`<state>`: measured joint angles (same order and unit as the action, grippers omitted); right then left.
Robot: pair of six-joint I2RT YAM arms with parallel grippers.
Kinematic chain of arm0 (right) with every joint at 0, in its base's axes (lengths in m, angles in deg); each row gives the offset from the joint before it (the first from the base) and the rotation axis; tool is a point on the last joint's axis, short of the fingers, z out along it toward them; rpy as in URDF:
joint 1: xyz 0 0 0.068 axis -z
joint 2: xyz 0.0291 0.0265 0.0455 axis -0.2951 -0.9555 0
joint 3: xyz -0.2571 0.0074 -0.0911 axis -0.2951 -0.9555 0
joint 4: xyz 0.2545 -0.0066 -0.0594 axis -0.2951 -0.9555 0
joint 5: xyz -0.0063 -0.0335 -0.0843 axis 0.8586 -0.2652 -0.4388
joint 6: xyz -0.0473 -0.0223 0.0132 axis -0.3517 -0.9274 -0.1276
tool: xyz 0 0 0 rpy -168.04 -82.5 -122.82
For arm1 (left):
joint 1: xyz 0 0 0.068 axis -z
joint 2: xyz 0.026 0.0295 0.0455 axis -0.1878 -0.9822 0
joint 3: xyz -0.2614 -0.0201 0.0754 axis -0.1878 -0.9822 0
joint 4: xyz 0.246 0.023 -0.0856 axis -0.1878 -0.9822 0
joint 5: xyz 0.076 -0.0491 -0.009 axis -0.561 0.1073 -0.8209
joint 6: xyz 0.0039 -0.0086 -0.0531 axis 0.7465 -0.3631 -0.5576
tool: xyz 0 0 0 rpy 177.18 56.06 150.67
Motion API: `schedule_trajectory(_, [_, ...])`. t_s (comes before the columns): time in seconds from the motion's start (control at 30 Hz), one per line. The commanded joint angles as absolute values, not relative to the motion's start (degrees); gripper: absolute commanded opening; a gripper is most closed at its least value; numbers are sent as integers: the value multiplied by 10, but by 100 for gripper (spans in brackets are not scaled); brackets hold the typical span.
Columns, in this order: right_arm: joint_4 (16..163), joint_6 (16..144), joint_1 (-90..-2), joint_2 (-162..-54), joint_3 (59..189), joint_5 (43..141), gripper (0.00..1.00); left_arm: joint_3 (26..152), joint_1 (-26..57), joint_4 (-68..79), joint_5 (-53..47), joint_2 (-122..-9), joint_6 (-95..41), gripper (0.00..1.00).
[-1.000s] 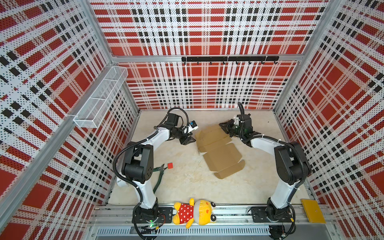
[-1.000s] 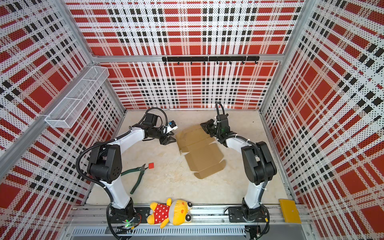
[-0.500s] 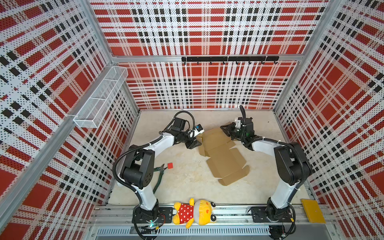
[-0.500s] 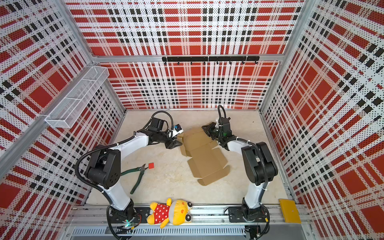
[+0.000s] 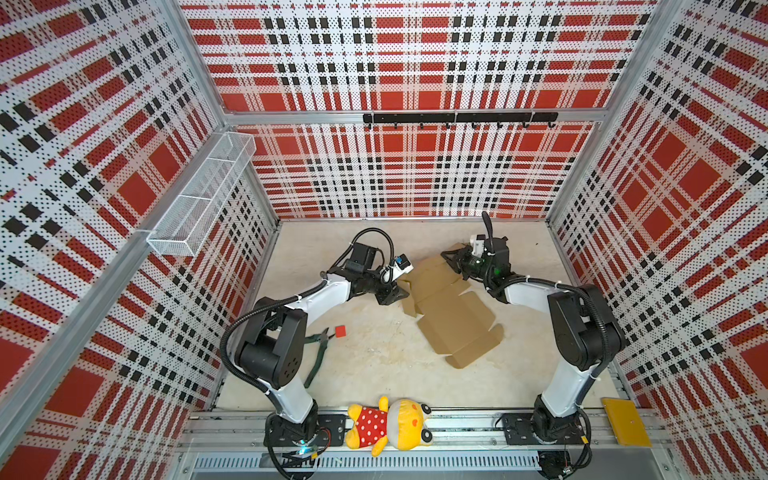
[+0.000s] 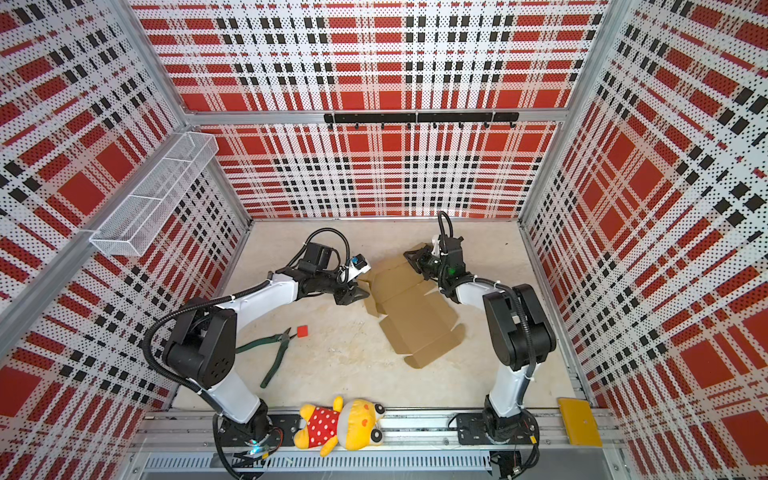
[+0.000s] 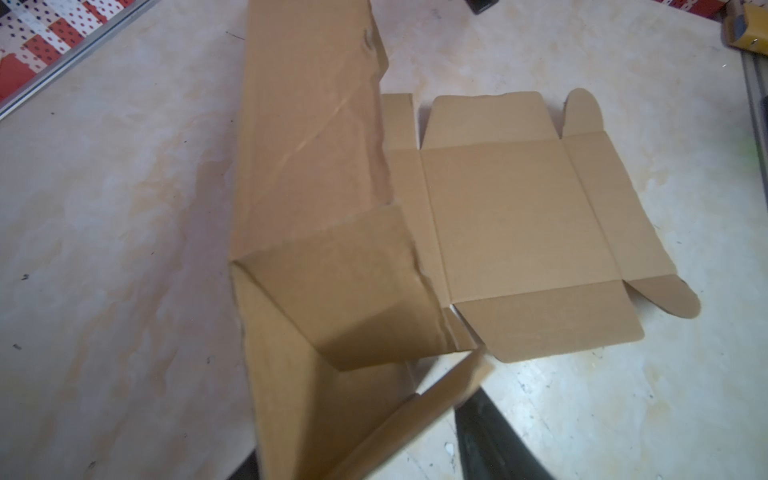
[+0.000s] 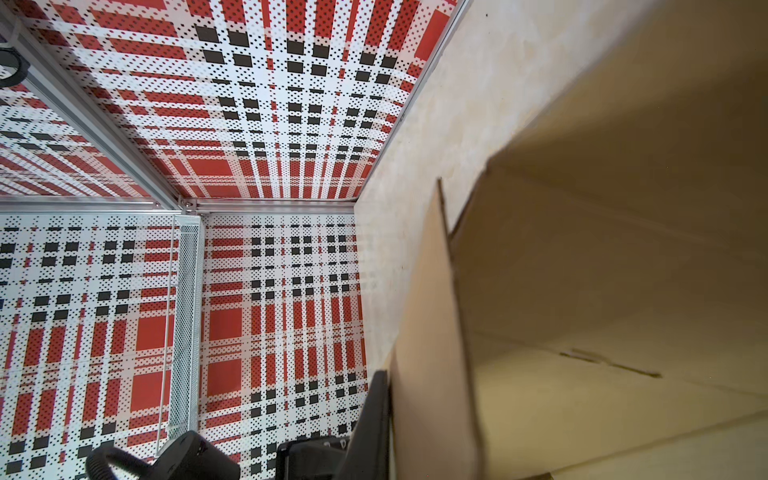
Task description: Fold the paper box
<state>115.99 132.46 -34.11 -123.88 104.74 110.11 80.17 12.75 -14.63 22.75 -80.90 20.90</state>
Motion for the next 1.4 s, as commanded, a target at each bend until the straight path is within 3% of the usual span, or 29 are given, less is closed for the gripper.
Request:
schedule_trajectory(0.0, [1197,1322,-338,-1222,1032,1098,8,792,145,-136,246,-787,190,50])
schedule_trajectory(0.37, [1225,1308,-325,-1198,993,1103,6,776,170,-76,208,-788,121,45])
schedule_trajectory(0.63, [1262,1318,-307,-1187,965,1102,5,799,207,-71,203,-805,124,47])
schedule_trajectory(1.0, [1309,1332,-286,-1175,930,1098,4,847,250,-73,200,-833,120,42])
schedule_trajectory(1.37, [1322,1337,-285,-1150,908,1082,4,857,287,-21,75,-864,62,43])
